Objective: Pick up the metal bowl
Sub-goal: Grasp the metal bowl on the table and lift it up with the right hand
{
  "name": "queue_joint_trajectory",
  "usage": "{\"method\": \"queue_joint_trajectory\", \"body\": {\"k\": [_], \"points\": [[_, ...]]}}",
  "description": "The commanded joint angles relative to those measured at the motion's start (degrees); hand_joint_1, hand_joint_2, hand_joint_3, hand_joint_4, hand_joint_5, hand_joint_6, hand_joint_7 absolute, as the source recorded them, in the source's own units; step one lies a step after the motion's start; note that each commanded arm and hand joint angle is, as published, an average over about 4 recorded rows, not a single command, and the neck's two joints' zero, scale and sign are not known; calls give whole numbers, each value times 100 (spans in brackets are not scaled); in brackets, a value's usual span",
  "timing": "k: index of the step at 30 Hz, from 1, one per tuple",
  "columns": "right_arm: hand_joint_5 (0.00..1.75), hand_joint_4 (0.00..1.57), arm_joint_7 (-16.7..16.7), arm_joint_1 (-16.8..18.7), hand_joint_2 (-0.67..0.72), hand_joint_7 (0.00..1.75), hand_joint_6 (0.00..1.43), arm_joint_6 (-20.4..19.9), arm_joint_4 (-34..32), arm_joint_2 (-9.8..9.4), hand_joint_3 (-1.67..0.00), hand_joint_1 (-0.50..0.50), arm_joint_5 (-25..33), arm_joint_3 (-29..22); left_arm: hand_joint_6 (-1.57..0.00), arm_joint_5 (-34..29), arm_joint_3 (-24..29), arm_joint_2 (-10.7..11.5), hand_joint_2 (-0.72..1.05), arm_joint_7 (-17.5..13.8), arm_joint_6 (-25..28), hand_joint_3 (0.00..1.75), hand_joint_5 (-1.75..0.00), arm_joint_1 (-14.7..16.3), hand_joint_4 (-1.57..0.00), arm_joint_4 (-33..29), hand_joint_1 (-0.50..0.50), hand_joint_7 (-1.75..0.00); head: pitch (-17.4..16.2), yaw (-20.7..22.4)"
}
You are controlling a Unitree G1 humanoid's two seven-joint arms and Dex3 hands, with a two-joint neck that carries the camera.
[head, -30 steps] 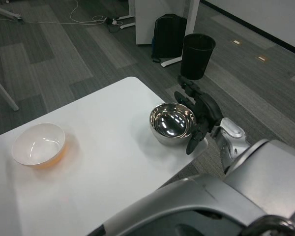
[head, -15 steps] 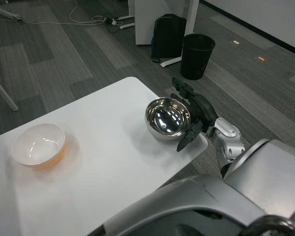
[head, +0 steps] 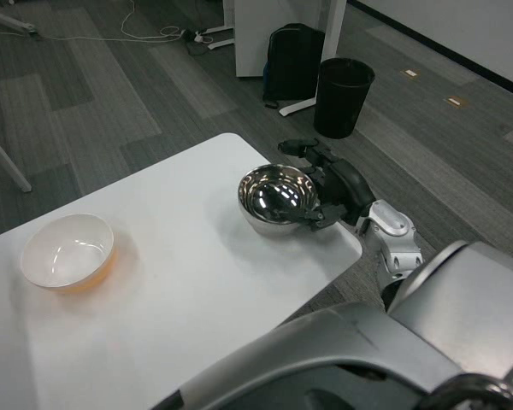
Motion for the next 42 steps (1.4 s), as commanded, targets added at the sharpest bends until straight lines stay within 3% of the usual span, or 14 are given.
{"method": "queue_joint_trajectory", "body": {"k": [1,6,10,13,16,18,20,22,24,28,29,33,42], "points": [[160,81,-4,-15,-43,154,47,-146,22,-58,-107,-45,-18,60,0,-10,26,-13,-64,-16,-36,7,0,68,0,-99,-50,0,14,36],[165,101,-4,-6,-48,161,88,-159,-48,-116,-119,-42,-44,117,0,-24,44,-13,-64,-16,-36,0,0,174,0,-249,-50,0,44,102],[165,107,-4,12,-48,161,100,-205,-105,-140,-119,-42,-128,135,0,-92,44,-5,-64,-16,-36,0,0,271,0,-365,-50,0,91,172],[165,103,-6,12,-43,161,87,-245,-121,-142,-119,-42,-128,168,0,-100,52,-5,-64,-16,-36,2,0,321,0,-418,-50,0,121,225],[165,92,-35,12,-35,161,59,-330,-132,-149,-117,-45,-121,229,0,-129,63,2,-64,-16,-36,7,0,385,0,-479,-50,0,146,264],[155,77,-46,12,-24,157,35,-392,-145,-155,-101,-46,-81,275,0,-140,72,4,-64,-16,-36,2,0,409,0,-499,-50,0,153,275],[133,55,-48,16,-8,141,11,-432,-180,-164,-67,-46,-18,319,0,-138,79,4,-64,-16,-36,0,0,424,0,-508,-50,0,147,279],[109,38,-48,29,4,120,1,-436,-233,-168,-44,-46,39,359,0,-138,79,4,-64,-16,-36,0,0,433,0,-508,-50,0,139,283],[92,26,-48,38,12,108,0,-438,-312,-168,-36,-46,75,407,0,-144,79,6,-64,-16,-36,0,0,435,0,-508,-50,0,136,279],[7,8,-61,38,22,72,0,-464,-413,-168,-24,-42,77,458,0,-151,85,13,-64,-16,-36,0,0,429,0,-508,-50,0,124,258],[0,6,-72,40,25,66,0,-478,-431,-168,-20,-42,72,466,0,-151,85,13,-64,-16,-36,0,0,427,0,-508,-50,0,114,255],[0,0,-109,78,28,42,0,-432,-593,-159,-16,-38,-97,473,0,-151,74,13,-64,-16,-36,0,0,394,0,-504,-50,0,69,262],[0,0,-131,188,28,31,0,-207,-848,-186,-16,-33,-1160,548,0,-151,44,13,-64,-16,-23,0,0,341,0,-504,-50,0,-46,271]]}}
